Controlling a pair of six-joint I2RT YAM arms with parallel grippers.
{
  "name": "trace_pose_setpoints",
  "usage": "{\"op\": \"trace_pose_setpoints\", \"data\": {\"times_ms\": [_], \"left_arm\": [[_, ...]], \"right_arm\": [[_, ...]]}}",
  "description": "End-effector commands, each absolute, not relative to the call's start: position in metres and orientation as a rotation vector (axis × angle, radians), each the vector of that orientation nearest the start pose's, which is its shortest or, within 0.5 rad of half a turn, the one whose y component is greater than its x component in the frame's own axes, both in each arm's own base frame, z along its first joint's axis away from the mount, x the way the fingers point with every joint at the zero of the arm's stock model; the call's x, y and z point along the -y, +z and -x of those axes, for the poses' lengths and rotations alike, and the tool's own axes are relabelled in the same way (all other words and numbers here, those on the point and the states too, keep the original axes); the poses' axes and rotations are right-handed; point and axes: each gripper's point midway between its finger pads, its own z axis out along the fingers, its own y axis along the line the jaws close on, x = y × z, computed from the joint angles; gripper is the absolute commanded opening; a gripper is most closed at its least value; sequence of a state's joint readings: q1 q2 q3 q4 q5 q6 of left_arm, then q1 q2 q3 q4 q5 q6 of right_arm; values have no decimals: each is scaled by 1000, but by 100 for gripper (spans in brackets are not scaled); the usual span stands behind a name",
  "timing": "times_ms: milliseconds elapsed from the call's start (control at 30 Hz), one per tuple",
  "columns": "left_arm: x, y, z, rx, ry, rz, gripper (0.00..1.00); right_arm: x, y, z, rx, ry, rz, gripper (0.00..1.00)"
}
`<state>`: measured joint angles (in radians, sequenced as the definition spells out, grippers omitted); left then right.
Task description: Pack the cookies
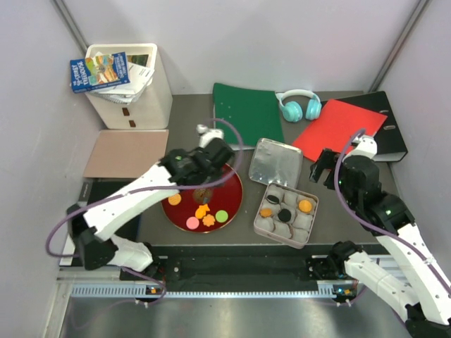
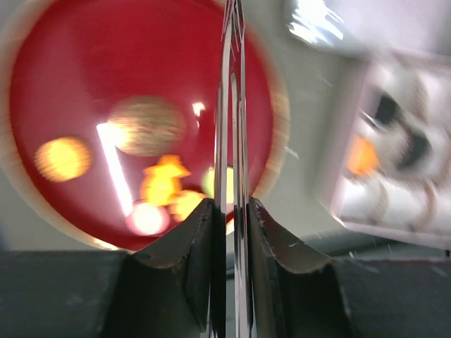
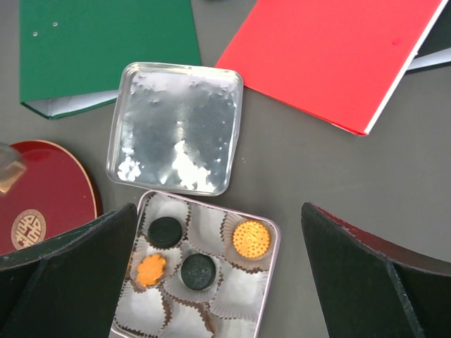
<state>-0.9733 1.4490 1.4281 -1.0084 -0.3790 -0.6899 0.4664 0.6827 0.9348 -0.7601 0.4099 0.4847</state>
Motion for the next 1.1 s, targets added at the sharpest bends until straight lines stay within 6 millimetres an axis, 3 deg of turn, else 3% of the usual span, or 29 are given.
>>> {"op": "trace_pose_setpoints", "data": {"times_ms": [0, 67, 100, 267, 400, 533, 633, 667, 767, 833, 867, 933, 1067], "left_arm": [[152, 228, -243, -2376, 0, 182, 31], [118, 234, -248, -2321, 80, 284, 33], [95, 229, -252, -2318, 143, 361, 33], [28, 208, -265, -2306, 286, 637, 36], [1, 183, -286, -2298, 277, 811, 34], [-19, 155, -322, -2273, 349, 939, 33], [-35, 149, -347, -2261, 396, 995, 34], [-41, 156, -359, -2226, 393, 1012, 34], [-61, 149, -375, -2232, 437, 1033, 37], [-77, 135, -376, -2268, 482, 1069, 38], [-101, 129, -372, -2262, 536, 1122, 40], [-121, 116, -366, -2276, 563, 1174, 44], [-138, 107, -363, -2293, 591, 1195, 63]], "right_arm": [[-68, 252, -238, -1995, 221, -263, 99], [-70, 249, -238, -2002, 221, -253, 99], [-72, 246, -239, -2010, 225, -246, 99], [-80, 235, -237, -2040, 270, -243, 99], [-84, 225, -235, -2058, 287, -238, 99], [-84, 220, -234, -2064, 294, -240, 99], [-83, 220, -232, -2064, 288, -237, 99], [-82, 219, -232, -2064, 282, -234, 99], [-81, 218, -231, -2067, 277, -233, 99], [-81, 218, -230, -2069, 280, -231, 99], [-81, 217, -230, -2070, 280, -228, 99], [-81, 216, -230, -2070, 276, -229, 99], [-83, 212, -232, -2080, 273, -219, 99]]}}
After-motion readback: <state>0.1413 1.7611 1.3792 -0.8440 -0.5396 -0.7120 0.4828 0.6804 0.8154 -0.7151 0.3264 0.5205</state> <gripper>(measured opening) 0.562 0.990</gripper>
